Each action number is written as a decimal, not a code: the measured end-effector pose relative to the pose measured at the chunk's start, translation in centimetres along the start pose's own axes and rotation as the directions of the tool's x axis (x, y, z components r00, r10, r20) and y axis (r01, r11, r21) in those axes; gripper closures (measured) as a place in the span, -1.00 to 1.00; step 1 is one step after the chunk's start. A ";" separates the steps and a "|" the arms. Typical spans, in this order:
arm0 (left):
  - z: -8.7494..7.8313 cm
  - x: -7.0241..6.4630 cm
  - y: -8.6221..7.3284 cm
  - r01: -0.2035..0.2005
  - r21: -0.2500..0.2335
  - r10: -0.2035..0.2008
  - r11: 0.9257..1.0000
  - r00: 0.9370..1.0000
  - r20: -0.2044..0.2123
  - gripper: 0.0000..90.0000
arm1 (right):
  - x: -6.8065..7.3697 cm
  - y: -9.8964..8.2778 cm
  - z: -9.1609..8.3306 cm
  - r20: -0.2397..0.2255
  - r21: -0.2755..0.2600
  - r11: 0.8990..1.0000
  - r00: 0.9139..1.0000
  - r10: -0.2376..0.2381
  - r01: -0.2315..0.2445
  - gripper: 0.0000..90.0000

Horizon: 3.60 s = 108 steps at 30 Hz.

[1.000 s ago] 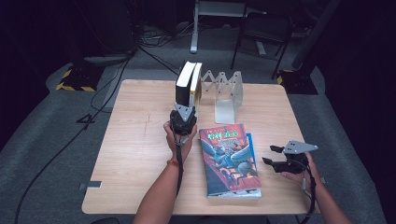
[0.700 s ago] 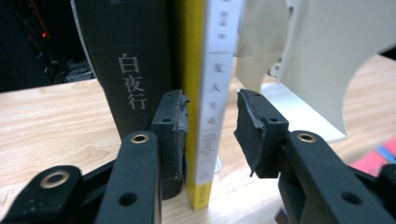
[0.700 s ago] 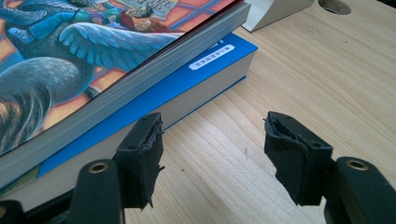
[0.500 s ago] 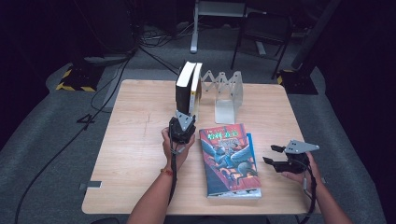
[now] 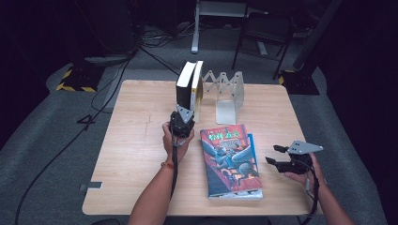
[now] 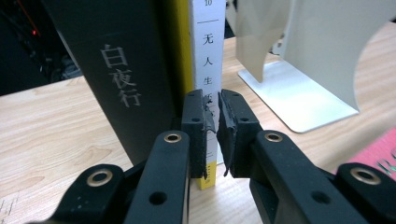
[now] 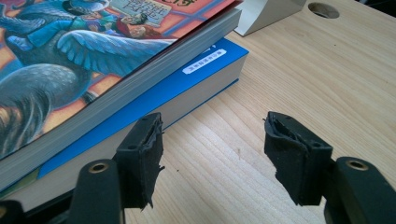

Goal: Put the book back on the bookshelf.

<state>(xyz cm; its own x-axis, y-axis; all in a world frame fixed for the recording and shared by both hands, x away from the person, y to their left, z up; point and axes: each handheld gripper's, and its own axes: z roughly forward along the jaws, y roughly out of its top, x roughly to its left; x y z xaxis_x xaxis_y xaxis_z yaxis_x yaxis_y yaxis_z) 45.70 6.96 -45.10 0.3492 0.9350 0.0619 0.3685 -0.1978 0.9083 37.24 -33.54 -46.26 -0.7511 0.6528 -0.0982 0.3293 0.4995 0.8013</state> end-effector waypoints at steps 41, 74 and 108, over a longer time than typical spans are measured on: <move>-12.2 -0.6 -9.8 -0.428 0.198 0.273 0.882 0.805 0.527 -0.24 | 6.8 -0.3 -3.0 -0.273 0.137 0.972 0.950 -0.149 0.191 0.02; -10.0 0.0 -10.3 -0.373 0.215 0.209 0.903 0.817 0.538 -0.41 | 7.4 -0.2 -2.3 -0.295 0.170 0.968 0.947 -0.128 0.184 0.31; -5.8 -1.6 -8.1 -0.340 0.243 0.193 0.908 0.856 0.479 -0.42 | 5.1 3.6 -1.3 -0.265 0.120 0.990 0.958 0.109 -0.079 -0.20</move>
<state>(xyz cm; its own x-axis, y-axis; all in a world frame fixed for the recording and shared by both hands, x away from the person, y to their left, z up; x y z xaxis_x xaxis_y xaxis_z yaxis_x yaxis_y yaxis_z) 37.20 8.73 -50.16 0.7829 0.6214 0.0297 0.4255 -0.5696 0.7032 33.86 -29.15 -43.16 -0.8357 0.5284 0.1495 0.4537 0.5110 0.7301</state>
